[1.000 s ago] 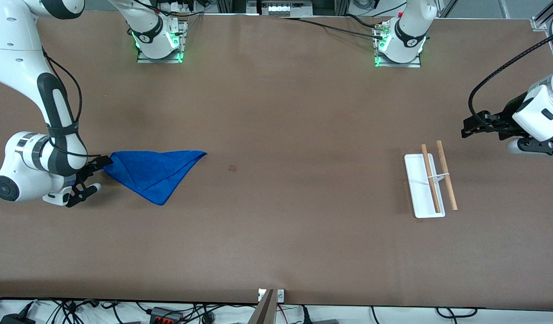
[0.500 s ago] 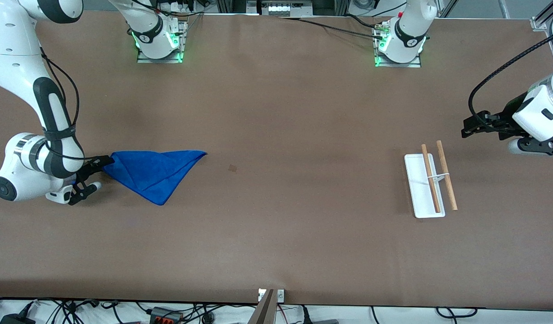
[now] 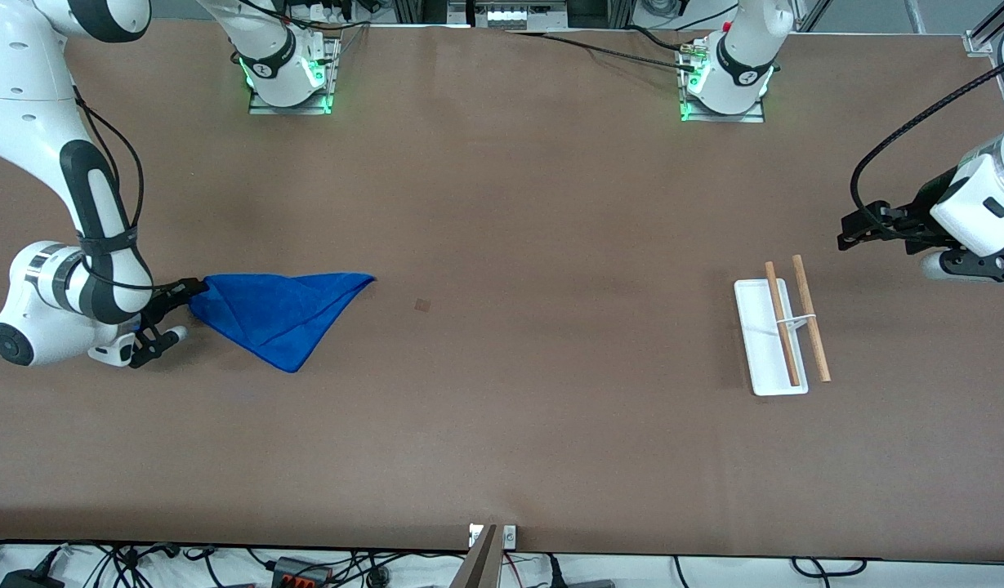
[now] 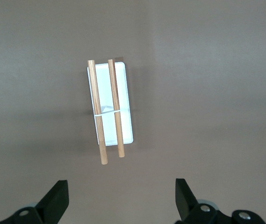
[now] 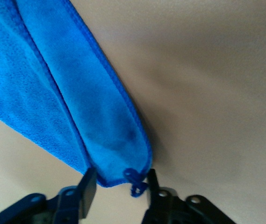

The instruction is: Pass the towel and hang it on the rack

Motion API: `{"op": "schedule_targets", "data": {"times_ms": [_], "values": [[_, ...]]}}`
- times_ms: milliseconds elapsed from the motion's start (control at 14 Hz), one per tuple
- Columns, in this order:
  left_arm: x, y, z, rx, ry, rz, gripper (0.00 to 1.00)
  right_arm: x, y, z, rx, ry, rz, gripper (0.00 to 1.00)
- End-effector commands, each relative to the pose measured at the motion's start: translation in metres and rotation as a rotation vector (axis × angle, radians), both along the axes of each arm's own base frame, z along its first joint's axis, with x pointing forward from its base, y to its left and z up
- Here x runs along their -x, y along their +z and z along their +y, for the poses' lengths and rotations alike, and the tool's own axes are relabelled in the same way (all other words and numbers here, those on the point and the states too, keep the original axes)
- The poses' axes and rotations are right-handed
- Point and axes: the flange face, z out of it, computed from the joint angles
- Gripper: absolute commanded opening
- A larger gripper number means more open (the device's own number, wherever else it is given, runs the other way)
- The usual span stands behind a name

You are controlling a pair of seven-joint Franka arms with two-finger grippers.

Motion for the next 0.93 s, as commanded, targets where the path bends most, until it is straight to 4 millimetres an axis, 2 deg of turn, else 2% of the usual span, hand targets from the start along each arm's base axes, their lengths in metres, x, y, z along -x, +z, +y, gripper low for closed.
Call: {"op": "schedule_targets", "data": {"times_ms": [0, 500, 857], "values": [[0.005, 0.006, 0.003, 0.015, -0.007, -0.006, 1.00, -0.002, 0.002, 0.000, -0.023, 0.000, 0.001, 0.42], [0.005, 0.006, 0.004, 0.016, -0.006, -0.006, 1.00, -0.008, -0.005, 0.005, -0.017, 0.008, -0.035, 0.42], [0.005, 0.006, 0.004, 0.016, -0.007, -0.006, 1.00, -0.016, 0.002, 0.007, -0.010, 0.013, -0.063, 0.42]]}}
